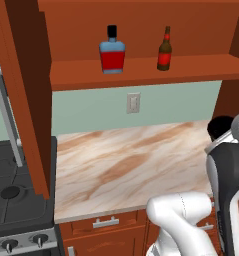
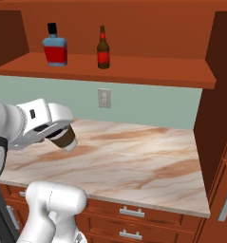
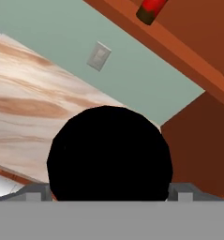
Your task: Sort all alcoholic drinks to one cabinet, and non-alcoholic drinks to the other.
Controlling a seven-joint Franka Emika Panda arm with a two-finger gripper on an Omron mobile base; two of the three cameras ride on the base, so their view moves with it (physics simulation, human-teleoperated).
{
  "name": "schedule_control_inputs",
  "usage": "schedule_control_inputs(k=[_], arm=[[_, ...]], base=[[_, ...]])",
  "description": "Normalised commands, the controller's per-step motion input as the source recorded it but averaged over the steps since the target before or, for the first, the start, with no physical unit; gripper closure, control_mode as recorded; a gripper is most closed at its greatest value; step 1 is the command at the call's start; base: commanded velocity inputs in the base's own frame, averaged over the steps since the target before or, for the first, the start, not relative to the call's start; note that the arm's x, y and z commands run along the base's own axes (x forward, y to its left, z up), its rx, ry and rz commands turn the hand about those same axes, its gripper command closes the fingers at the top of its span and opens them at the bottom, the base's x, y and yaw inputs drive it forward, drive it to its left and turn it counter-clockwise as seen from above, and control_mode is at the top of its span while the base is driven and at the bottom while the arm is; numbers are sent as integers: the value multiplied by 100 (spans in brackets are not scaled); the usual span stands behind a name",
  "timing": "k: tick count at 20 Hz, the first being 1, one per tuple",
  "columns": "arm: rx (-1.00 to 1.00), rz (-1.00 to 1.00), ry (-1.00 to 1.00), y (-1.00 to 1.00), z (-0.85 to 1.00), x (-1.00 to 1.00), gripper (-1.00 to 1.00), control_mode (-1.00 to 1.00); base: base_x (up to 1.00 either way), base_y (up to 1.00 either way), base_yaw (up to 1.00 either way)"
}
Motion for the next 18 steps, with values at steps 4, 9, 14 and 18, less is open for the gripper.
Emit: schedule_control_inputs(k=[4, 9, 14, 18], arm=[[0, 3, -7, 5, 2, 0, 100, -100], [0, 2, -4, 7, 0, -2, 100, -100], [0, 0, 0, 6, 0, -1, 100, -100], [-1, 0, 1, 6, 0, 0, 100, 100]], base=[[0, 0, 0], [0, 0, 0], [0, 0, 0], [0, 3, 0]])
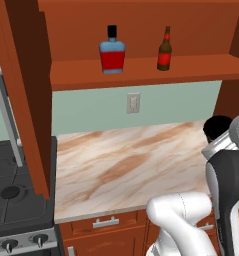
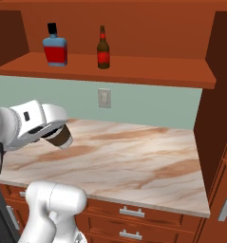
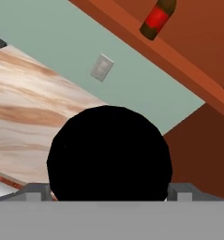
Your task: Sort all alcoholic drinks to one cabinet, and non-alcoholic drinks to the other.
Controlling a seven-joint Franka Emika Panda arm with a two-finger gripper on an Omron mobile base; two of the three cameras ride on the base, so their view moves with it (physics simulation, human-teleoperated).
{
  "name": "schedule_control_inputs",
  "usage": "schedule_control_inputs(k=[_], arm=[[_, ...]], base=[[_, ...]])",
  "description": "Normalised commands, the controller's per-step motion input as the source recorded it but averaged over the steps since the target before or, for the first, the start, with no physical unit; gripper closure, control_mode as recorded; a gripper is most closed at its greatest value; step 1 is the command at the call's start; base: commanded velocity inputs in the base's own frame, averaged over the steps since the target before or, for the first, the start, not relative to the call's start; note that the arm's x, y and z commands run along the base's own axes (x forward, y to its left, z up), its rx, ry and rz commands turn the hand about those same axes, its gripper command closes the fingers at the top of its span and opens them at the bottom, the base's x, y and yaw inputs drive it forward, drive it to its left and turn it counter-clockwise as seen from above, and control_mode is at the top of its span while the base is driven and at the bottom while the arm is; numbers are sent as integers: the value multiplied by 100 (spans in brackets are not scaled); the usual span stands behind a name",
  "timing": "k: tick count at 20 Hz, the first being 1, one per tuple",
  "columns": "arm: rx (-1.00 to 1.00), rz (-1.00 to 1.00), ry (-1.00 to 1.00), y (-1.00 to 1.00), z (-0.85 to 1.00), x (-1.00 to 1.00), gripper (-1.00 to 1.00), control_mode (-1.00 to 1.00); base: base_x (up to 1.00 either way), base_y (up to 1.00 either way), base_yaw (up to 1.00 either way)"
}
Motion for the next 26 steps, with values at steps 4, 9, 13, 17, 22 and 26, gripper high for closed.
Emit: schedule_control_inputs(k=[4, 9, 13, 17, 22, 26], arm=[[0, 0, 0, 0, 0, 0, 100, 100], [0, 0, 0, 0, 0, 0, 100, 100], [0, 0, 0, 0, 0, 0, 100, 100], [0, 0, 0, 0, 0, 0, 100, 100], [0, 0, 0, 0, 0, 0, 100, 100], [0, 0, 0, 0, 0, 0, 100, 100]], base=[[0, 3, 0], [-26, 0, 0], [-56, 0, 0], [-70, 0, 0], [-75, 0, 0], [-75, 0, 0]])
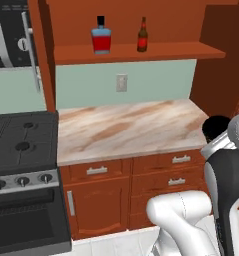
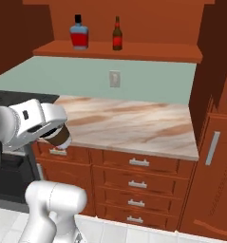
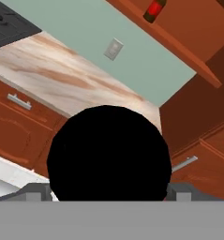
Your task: Sort all alcoholic drinks to one cabinet, and non-alcoholic drinks to the other.
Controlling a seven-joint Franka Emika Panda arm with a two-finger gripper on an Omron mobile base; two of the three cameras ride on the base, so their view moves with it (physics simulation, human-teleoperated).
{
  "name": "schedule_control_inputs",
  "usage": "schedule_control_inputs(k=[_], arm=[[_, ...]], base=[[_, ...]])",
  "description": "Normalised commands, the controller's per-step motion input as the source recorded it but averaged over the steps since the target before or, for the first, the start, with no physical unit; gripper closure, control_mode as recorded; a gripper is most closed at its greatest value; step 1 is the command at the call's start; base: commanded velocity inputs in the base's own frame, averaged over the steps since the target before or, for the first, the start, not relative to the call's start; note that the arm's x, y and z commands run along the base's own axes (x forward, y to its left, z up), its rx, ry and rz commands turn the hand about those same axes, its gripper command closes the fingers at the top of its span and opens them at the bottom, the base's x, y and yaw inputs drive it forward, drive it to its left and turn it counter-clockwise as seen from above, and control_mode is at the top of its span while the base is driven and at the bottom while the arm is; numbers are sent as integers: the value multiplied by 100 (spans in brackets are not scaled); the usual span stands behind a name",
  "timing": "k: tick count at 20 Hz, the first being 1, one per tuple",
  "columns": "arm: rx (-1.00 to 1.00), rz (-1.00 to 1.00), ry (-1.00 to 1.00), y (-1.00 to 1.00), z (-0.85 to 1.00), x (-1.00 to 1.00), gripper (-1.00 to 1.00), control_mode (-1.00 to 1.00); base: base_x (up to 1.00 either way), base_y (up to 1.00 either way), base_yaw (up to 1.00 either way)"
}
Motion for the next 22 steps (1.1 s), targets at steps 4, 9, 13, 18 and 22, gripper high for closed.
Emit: schedule_control_inputs(k=[4, 9, 13, 18, 22], arm=[[0, 0, 0, 0, 0, 0, 100, 100], [0, 0, 0, 0, 0, 0, 100, 100], [0, 0, 0, 0, 0, 0, 100, 100], [0, 0, 0, 0, 0, 0, 100, 100], [0, 0, 0, 0, 0, 0, 100, 100]], base=[[-71, 9, 0], [-49, 27, 2], [-35, 46, 4], [-28, 62, 4], [-27, 67, 4]])
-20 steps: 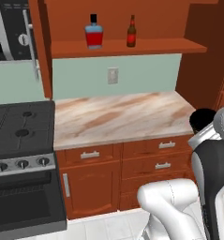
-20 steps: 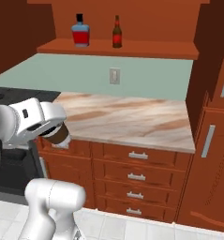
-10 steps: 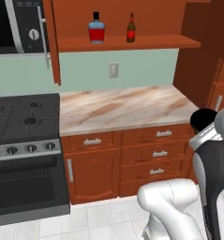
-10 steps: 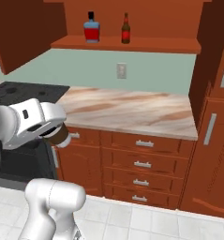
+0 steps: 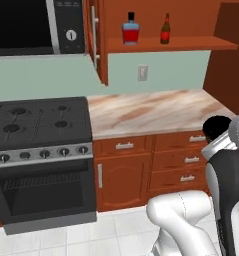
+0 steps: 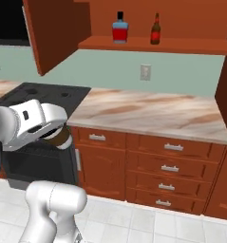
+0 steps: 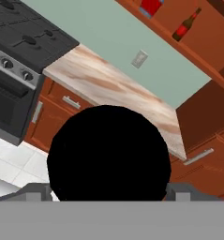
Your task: Sort all alcoholic drinks to one cabinet, and non-alcoholic drinks to the other.
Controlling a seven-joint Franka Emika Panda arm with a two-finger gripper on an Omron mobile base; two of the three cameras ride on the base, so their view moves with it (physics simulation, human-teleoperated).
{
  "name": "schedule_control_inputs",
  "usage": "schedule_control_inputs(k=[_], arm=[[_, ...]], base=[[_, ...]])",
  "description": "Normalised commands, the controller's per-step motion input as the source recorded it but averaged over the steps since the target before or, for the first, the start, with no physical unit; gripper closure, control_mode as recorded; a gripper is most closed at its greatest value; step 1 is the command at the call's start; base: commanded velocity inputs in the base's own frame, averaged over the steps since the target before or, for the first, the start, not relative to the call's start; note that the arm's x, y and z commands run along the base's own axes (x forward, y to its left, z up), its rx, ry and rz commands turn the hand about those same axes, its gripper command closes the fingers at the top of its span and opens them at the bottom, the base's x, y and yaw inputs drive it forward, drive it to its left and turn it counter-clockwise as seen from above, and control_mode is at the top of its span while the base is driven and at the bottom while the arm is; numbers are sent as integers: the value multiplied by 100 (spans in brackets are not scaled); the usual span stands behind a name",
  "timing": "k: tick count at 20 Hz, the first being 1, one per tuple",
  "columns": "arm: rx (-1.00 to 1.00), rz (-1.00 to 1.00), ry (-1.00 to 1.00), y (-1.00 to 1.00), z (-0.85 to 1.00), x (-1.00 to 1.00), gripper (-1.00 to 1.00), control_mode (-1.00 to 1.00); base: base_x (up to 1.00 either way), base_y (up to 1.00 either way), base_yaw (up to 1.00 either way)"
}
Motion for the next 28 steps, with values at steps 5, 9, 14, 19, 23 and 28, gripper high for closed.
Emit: schedule_control_inputs(k=[5, 9, 14, 19, 23, 28], arm=[[0, 0, 0, 0, 0, 0, 100, 100], [0, 0, 0, 0, 0, 0, 100, 100], [0, 0, 0, 0, 0, 0, 100, 100], [0, 0, 0, 0, 0, 0, 100, 100], [0, 0, 0, 0, 0, 0, 100, 100], [0, 0, 0, 0, 0, 0, 100, 100]], base=[[-21, 72, 3], [-19, 73, 3], [-17, 73, 2], [-17, 72, 2], [-16, 72, 1], [-14, 73, 1]])
